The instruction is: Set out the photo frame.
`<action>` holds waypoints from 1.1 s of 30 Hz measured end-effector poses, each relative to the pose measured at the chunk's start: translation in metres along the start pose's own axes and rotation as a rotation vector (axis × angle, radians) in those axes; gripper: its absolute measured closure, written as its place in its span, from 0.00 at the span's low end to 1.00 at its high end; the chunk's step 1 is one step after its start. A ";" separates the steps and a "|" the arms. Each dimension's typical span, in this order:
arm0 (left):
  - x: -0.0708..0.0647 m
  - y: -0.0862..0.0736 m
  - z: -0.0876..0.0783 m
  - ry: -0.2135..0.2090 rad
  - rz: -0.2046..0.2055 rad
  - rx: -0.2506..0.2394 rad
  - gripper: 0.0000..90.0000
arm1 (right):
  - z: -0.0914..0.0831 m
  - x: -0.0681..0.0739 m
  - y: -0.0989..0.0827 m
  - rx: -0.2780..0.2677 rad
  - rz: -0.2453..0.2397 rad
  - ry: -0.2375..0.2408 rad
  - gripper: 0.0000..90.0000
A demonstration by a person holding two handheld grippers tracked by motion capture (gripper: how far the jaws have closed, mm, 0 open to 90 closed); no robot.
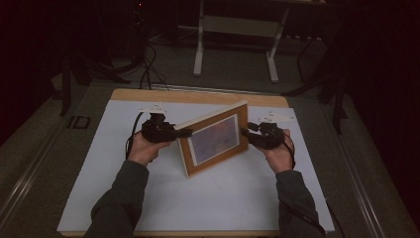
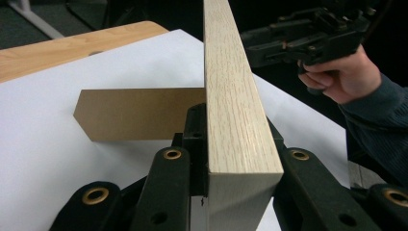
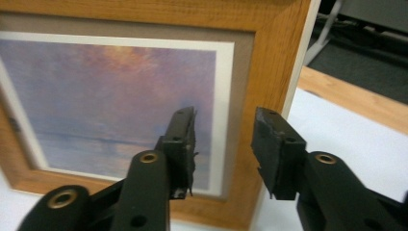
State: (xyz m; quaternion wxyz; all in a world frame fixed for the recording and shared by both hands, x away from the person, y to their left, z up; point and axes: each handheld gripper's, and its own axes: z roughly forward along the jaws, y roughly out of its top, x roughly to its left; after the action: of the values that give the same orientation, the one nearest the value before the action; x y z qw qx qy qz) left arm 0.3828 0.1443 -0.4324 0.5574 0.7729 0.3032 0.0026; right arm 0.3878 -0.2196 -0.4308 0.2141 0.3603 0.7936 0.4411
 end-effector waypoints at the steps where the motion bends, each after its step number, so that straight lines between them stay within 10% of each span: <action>1: 0.000 0.000 0.000 0.005 -0.002 -0.001 0.83 | 0.000 -0.001 0.001 0.003 -0.009 -0.007 0.63; 22: -0.025 -0.014 -0.007 0.210 0.058 -0.077 0.72 | 0.021 -0.021 0.013 0.004 0.035 -0.005 0.45; 33: -0.013 -0.014 -0.010 0.065 -0.001 -0.084 0.80 | 0.030 -0.026 0.019 0.004 0.047 0.040 0.42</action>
State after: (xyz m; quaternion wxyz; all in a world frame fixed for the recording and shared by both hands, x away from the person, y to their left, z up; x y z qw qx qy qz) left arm 0.3621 0.1499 -0.4366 0.5794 0.7481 0.3211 0.0402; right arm 0.4314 -0.2162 -0.4295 0.1872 0.3704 0.7899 0.4515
